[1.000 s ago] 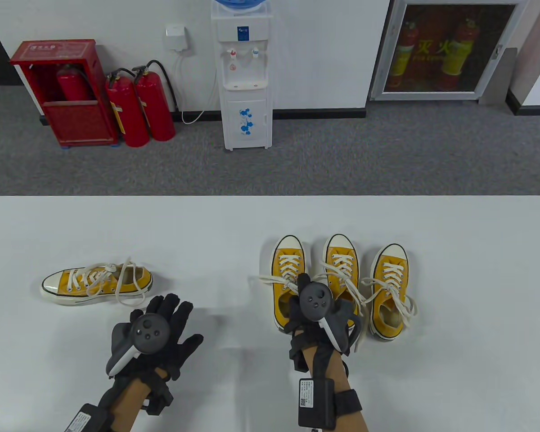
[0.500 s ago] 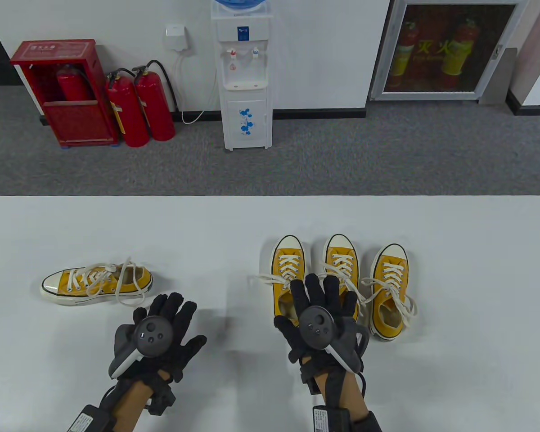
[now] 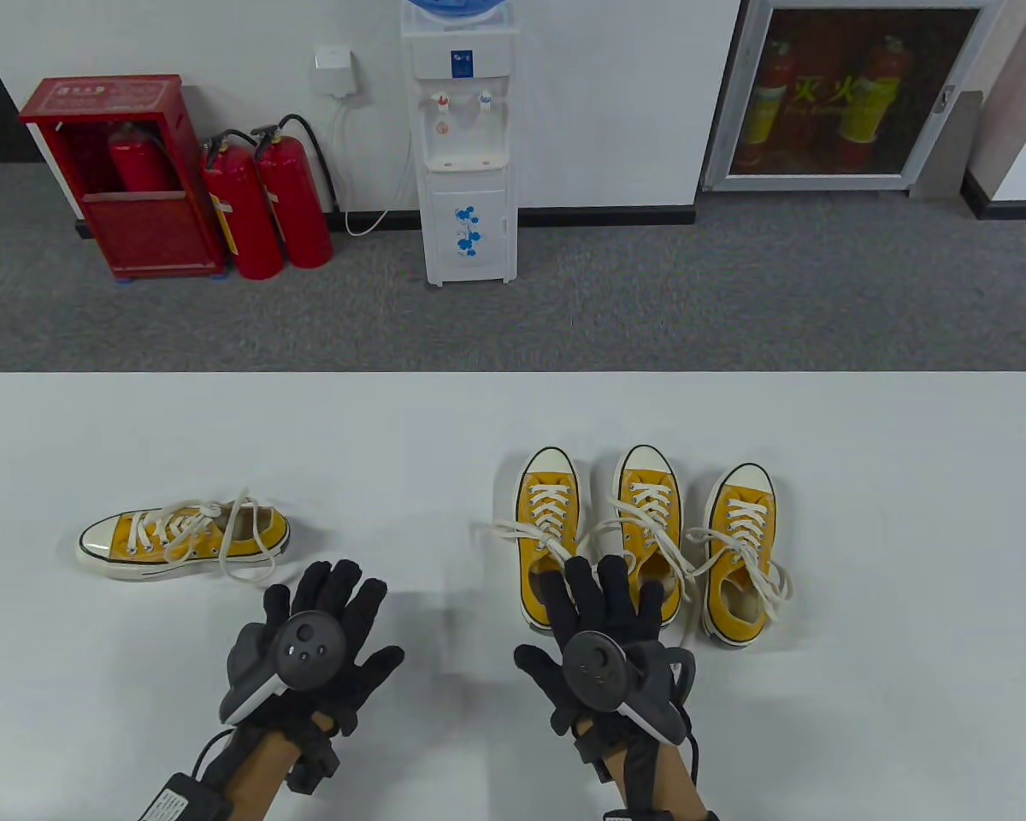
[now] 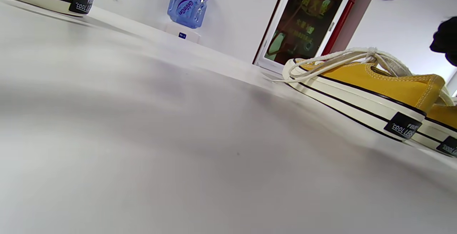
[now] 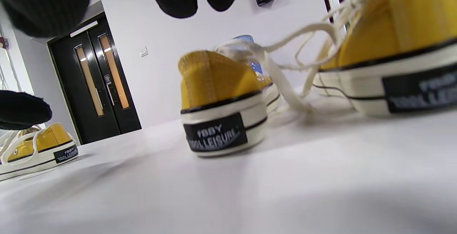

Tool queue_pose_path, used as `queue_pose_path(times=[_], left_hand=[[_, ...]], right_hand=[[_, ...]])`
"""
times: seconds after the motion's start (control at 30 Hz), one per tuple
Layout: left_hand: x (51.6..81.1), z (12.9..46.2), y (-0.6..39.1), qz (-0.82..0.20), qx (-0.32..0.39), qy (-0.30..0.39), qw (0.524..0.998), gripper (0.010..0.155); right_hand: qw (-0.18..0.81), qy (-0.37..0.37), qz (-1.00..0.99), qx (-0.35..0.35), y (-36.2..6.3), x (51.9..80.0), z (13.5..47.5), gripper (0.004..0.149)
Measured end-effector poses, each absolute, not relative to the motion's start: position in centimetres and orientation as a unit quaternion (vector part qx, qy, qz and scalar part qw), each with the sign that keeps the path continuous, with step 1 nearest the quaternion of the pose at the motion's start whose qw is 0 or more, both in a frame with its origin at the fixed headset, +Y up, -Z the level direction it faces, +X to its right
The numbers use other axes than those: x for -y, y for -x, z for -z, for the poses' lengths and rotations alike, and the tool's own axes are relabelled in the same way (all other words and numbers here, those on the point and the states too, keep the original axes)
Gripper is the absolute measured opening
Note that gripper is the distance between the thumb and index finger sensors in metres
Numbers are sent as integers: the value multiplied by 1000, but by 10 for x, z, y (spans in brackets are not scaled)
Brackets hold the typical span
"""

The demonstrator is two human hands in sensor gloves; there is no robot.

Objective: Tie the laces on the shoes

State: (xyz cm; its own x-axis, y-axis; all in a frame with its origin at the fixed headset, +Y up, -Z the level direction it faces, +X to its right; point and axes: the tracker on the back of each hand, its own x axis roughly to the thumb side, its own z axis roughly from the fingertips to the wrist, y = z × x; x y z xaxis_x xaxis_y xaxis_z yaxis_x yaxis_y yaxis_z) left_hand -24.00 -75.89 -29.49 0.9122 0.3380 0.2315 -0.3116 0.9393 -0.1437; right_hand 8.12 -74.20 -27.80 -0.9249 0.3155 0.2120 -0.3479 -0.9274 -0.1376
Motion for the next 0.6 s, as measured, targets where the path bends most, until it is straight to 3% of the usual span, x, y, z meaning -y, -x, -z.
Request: queue_pose_path(times=[0.13, 0.37, 0.5, 0.6], left_hand=[[759, 295, 239, -155, 122, 48, 979, 85], [740, 301, 260, -154, 54, 7, 987, 84], [719, 315, 284, -188, -16, -7, 982, 82], [705, 329, 307, -156, -90, 7, 984, 82]], right_hand=[[183, -81, -974, 103, -92, 741, 276, 85], [210, -58, -969, 112, -108, 738, 276, 85], [220, -53, -969, 101, -111, 743, 279, 84], [222, -50, -968, 102, -112, 743, 279, 84]])
